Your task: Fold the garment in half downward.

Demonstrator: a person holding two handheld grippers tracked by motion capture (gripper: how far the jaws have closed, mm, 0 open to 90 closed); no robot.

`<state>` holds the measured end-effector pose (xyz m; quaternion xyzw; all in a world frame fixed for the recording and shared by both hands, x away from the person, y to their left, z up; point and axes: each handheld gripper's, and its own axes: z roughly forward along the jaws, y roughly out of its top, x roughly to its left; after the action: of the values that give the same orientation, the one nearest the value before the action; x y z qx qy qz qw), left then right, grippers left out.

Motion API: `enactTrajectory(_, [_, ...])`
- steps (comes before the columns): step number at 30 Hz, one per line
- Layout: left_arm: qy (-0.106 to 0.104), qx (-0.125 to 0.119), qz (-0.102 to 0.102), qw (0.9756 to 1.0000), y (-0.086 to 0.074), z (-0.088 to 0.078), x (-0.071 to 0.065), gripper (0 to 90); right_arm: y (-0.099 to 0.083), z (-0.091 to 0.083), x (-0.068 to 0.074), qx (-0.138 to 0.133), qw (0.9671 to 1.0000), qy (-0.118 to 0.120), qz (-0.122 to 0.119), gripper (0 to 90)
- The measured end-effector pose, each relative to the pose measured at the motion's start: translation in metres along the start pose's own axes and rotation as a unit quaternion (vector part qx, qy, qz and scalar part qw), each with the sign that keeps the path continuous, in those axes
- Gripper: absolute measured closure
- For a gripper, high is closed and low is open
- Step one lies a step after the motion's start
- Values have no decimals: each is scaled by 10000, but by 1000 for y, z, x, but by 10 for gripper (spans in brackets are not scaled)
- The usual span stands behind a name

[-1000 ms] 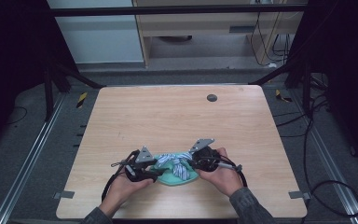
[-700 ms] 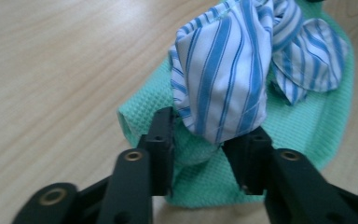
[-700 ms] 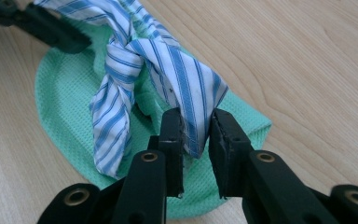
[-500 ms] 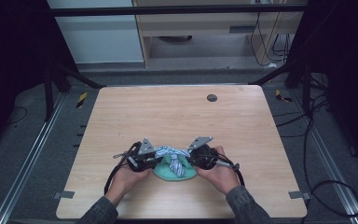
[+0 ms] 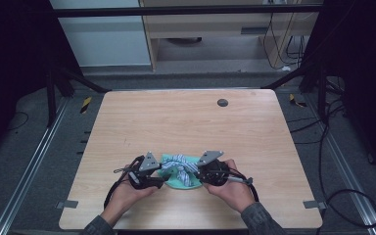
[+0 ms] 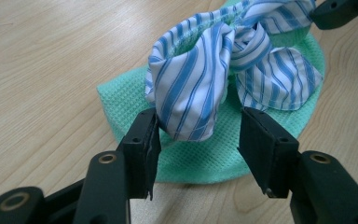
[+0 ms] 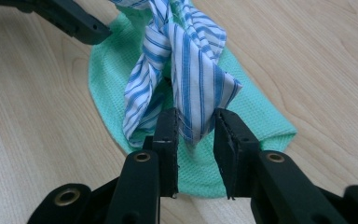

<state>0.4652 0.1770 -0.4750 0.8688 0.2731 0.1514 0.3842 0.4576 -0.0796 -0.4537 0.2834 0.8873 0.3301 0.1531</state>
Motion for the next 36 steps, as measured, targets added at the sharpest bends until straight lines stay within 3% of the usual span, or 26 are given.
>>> enactTrajectory(7, [90, -58, -28, 9999, 1, -1, 4, 618, -2, 2, 0, 21, 10000, 1, -21, 755])
enactTrajectory(11, [107, -73, 64, 9999, 0, -4, 1, 690, -3, 0, 1, 6, 10000, -14, -41, 839])
enactTrajectory(19, [7, 47, 129, 9999, -12, -5, -3, 701, -8, -2, 5, 35, 9999, 70, -96, 868])
enactTrajectory(26, [5, 132, 58, 9999, -24, -8, -3, 671, -16, 2, 15, 103, 9997, 188, -107, 867])
enactTrajectory(30, [11, 136, 45, 9999, -27, -10, -2, 707, -19, 3, 19, 111, 9995, 243, -147, 866])
enactTrajectory(36, [115, 48, -48, 9999, -22, -21, 4, 737, -22, 4, 20, 143, 9995, 255, -133, 868])
